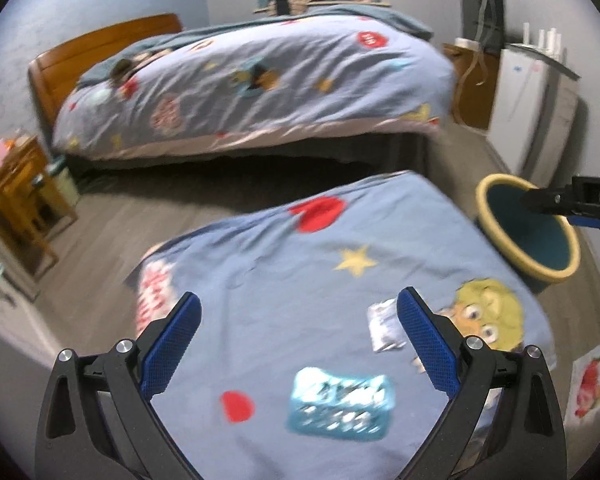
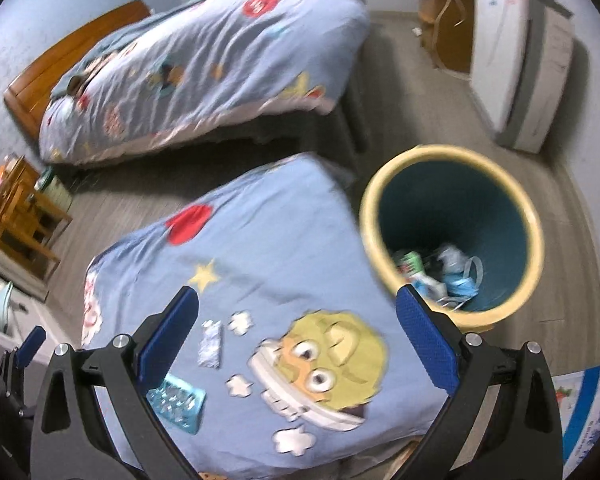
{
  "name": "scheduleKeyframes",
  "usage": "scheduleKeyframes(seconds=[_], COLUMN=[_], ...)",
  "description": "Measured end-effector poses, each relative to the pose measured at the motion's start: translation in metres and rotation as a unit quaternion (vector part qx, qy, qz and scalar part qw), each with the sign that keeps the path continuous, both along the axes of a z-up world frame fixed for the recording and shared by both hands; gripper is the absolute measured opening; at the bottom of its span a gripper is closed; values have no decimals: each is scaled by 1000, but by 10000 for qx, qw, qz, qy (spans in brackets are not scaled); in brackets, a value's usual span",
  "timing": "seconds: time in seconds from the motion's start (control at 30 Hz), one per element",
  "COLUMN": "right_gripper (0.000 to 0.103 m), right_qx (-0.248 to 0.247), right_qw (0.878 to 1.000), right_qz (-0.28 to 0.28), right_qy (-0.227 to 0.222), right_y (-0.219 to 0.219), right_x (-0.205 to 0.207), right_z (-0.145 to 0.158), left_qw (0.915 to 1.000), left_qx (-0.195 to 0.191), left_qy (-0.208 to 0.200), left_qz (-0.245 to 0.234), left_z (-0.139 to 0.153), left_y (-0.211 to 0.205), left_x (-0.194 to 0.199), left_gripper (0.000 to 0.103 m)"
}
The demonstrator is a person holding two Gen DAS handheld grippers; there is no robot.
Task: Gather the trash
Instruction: 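Move both tools back over the cushion toward the blister pack and sachet, then grasp the blue blister pack with the left tool while the right tool grasps the silver sachet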
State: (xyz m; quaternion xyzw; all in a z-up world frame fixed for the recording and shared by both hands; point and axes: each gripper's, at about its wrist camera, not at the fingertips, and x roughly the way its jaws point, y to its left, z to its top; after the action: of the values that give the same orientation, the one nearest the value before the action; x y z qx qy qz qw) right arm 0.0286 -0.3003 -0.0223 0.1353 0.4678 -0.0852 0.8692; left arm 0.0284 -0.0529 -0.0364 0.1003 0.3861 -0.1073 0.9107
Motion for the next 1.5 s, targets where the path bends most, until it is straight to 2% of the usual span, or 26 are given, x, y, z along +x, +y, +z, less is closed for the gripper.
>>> scheduleKeyframes(seconds=[0.17, 0.33, 0.5, 0.6, 0.67, 0.8, 0.97, 1.1, 1.33, 1.37, 1.5], right_gripper=[97, 97, 97, 97, 97, 97, 97, 97, 97, 97, 97], right_qx=[181, 343, 291, 327, 371, 355, 377, 406, 374, 350, 202], right_qw=[9997, 9990, 9989, 9988, 9986, 9986, 9986, 9984, 9982, 9982, 9971], right_qz=[124, 41, 4, -57, -75, -29, -114, -147, 41, 93, 407], right_qy=[136, 288, 359, 363, 368, 384, 345, 357, 458, 488, 614], right_y=[22, 30, 25, 19, 16, 14, 2, -2, 4, 7, 24], right_x=[15, 26, 29, 30, 31, 31, 30, 29, 34, 35, 40], right_z=[-15, -29, -34, -36, -37, -38, -35, -36, -43, -44, -56], left_qw=[9991, 9950, 9882, 9837, 9829, 9856, 9810, 9822, 9820, 9823, 9829], left_qx=[158, 164, -266, -408, -407, -5, 279, 371, 229, 193, 68], left_qy=[356, 984, 1505, 1705, 1750, 1684, 1919, 1841, 1873, 1858, 1815], left_qz=[147, -56, 54, 409, 401, 149, 93, -36, 96, 135, 313], left_z=[-27, -69, -96, -108, -114, -122, -139, -139, -134, -132, -124], left_y=[27, 24, 13, 8, 1, -15, -24, -25, -4, 0, 14], left_x=[-7, -13, -15, -19, -23, -25, -22, -15, 6, 8, 17], left_gripper=[97, 97, 97, 97, 97, 97, 98, 98, 94, 83, 79])
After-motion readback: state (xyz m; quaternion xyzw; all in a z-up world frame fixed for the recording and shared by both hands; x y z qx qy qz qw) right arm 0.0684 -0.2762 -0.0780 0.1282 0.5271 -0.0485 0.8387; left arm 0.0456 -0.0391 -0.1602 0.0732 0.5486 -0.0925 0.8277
